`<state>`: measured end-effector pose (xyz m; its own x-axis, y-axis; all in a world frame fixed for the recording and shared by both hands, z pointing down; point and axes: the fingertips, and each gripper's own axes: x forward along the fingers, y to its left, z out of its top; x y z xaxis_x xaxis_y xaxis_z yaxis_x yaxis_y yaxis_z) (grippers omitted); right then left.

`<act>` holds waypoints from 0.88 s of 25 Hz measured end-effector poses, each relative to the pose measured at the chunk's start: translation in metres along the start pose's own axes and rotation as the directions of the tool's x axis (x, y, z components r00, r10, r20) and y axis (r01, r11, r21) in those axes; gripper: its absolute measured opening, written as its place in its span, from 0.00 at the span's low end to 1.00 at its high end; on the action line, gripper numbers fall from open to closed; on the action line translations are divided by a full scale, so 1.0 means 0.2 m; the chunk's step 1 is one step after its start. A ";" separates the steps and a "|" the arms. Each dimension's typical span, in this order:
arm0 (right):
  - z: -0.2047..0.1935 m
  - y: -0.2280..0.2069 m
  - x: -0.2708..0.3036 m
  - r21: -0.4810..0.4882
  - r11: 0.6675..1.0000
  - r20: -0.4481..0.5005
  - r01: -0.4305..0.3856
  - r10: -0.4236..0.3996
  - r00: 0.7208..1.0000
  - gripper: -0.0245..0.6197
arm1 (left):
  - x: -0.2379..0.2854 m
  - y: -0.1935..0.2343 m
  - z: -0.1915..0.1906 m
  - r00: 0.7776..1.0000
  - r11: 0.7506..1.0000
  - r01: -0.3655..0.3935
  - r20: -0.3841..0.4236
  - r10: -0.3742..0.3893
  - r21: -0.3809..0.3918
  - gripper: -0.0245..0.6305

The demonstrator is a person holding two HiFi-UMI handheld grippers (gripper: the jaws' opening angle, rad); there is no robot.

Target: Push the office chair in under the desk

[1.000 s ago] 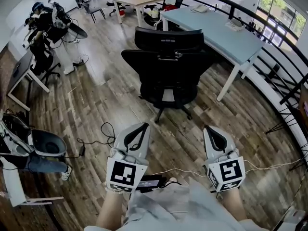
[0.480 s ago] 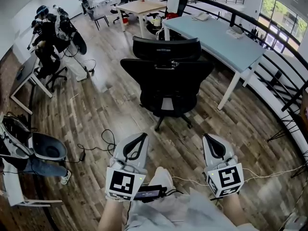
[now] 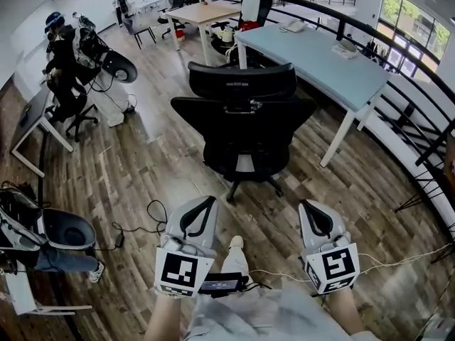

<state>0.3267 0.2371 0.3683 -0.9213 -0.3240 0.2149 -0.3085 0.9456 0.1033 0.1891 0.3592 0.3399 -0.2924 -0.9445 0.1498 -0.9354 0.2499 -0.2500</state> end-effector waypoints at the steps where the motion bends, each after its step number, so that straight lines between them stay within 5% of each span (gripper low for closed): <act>1: 0.01 -0.01 0.03 -0.001 1.000 0.000 0.002 -0.002 1.000 0.05 | 0.03 0.03 -0.01 1.000 1.000 0.000 -0.004 0.000 0.001 0.04; 22: 0.24 -0.20 0.76 -0.055 0.998 -0.021 0.044 -0.045 0.999 0.05 | 0.66 0.68 0.00 0.999 1.000 0.021 0.034 -0.022 0.016 0.04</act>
<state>0.1870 0.1503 0.3499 -0.9013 -0.3669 0.2303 -0.3352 0.9274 0.1660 0.0234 0.2686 0.3249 -0.2647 -0.9565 0.1225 -0.9381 0.2261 -0.2623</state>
